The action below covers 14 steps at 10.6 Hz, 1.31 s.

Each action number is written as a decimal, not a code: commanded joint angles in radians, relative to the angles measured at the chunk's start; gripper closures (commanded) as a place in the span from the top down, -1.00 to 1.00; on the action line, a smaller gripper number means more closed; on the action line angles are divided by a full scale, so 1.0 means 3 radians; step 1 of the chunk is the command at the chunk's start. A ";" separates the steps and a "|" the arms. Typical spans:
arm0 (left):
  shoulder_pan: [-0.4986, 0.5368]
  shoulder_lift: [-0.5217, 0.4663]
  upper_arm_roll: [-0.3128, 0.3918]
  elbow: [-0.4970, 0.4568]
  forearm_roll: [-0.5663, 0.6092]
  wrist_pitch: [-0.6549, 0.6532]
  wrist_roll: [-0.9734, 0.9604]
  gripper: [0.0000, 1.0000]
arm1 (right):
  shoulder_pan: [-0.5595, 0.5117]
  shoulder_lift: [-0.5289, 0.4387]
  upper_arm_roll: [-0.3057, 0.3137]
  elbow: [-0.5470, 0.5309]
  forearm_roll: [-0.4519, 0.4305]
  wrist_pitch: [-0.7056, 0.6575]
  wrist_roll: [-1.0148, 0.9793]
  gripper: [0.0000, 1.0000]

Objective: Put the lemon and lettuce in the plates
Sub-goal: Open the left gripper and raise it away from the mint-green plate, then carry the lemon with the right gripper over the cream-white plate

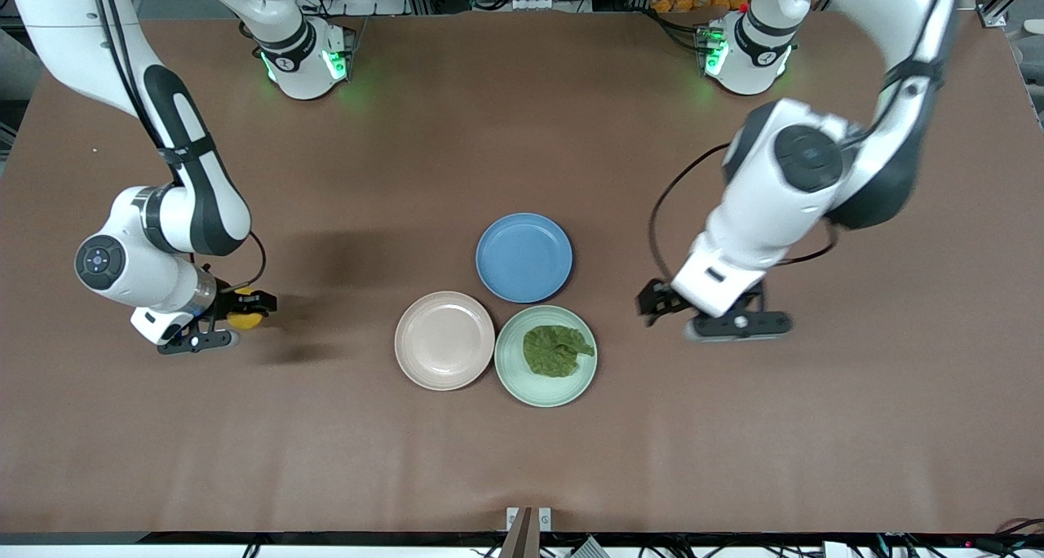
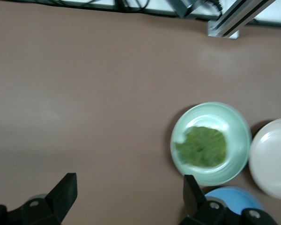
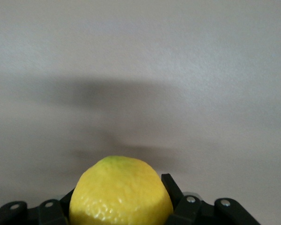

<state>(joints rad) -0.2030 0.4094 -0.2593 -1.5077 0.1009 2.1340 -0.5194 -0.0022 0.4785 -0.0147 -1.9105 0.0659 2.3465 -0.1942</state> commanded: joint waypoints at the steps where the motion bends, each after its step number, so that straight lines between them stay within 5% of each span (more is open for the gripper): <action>1: 0.0379 -0.0458 -0.0015 -0.0144 0.0073 -0.0719 0.0646 1.00 | 0.0185 0.0005 0.0003 0.0171 0.0062 -0.0121 0.0339 0.20; 6: 0.0855 -0.0965 -0.0015 -0.0144 0.0037 -0.1483 0.1347 1.00 | 0.0666 0.0220 0.0003 0.0513 0.0220 -0.0142 0.1070 0.19; 14: 0.1280 -0.1369 -0.0010 -0.0189 -0.0111 -0.1724 0.1634 1.00 | 0.1213 0.0813 0.0003 0.1285 0.0429 -0.0131 0.1813 0.16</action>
<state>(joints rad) 0.1615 0.0547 -0.2558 -1.5270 0.0985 1.6230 -0.0584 0.3250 0.6655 -0.0084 -1.6037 0.1505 2.3242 0.3126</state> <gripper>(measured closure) 0.000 0.366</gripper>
